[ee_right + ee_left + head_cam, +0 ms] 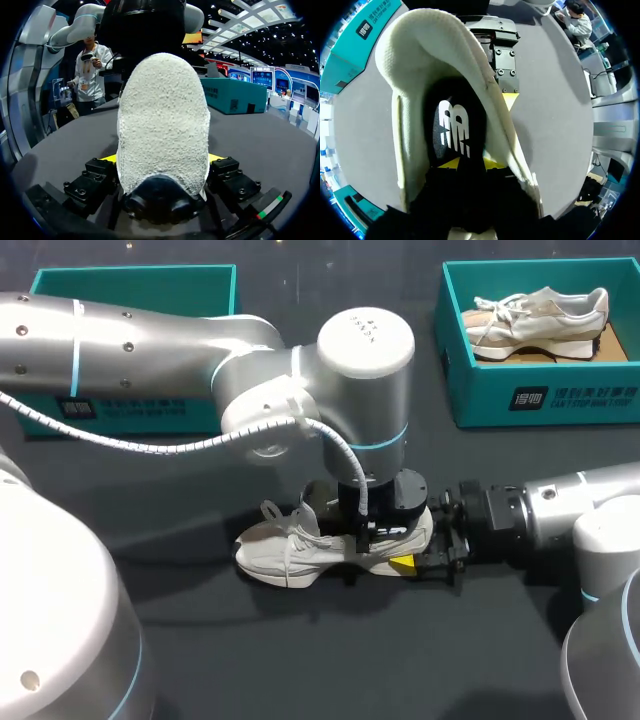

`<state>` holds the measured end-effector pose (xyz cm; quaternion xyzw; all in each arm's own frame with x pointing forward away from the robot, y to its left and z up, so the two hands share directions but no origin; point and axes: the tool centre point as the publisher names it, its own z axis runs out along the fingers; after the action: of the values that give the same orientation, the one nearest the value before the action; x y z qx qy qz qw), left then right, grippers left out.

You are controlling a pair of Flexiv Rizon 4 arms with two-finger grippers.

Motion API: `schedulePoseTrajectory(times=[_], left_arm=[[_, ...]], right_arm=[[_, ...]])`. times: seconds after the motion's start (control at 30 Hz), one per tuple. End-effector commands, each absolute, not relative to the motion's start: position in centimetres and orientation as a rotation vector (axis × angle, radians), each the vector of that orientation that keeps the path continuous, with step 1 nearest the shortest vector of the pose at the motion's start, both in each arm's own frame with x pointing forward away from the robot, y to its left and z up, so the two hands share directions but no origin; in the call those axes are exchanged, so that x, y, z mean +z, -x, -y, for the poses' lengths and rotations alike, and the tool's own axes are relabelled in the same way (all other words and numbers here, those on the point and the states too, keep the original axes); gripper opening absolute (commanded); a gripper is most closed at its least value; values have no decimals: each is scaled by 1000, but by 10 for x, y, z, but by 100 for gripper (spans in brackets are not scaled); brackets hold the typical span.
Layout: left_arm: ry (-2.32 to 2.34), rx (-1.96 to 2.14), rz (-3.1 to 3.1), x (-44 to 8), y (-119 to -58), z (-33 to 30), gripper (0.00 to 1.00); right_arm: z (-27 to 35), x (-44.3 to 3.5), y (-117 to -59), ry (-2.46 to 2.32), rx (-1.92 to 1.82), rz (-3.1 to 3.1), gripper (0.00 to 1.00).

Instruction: Take the shoe out of the shoebox, open the shoe tongue, remove and reinsert the insole, then place the shoe into the shoebox

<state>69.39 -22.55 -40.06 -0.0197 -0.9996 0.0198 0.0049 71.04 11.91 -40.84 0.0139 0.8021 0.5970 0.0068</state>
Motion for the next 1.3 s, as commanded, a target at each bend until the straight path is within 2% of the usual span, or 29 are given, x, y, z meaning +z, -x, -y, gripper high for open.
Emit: schedulePoseTrajectory(times=[0.03, 0.2, 0.53, 0.87, 1.3], left_arm=[[22, 33, 3206, -417, -698, 230, 16], [-55, 16, 3255, -423, -716, 228, 0], [-199, 57, 3203, -414, -737, 215, 0], [-249, 252, 3019, -378, -731, 197, 0], [-188, 358, 2933, -360, -717, 193, 0]], right_arm=[[-120, -406, -710, -44, 1864, -2512, 0], [-120, -406, -710, -44, 1864, -2512, 0], [-120, -406, -710, -44, 1864, -2512, 0], [-120, -406, -710, -44, 1864, -2512, 0], [-120, -406, -710, -44, 1864, -2512, 0]])
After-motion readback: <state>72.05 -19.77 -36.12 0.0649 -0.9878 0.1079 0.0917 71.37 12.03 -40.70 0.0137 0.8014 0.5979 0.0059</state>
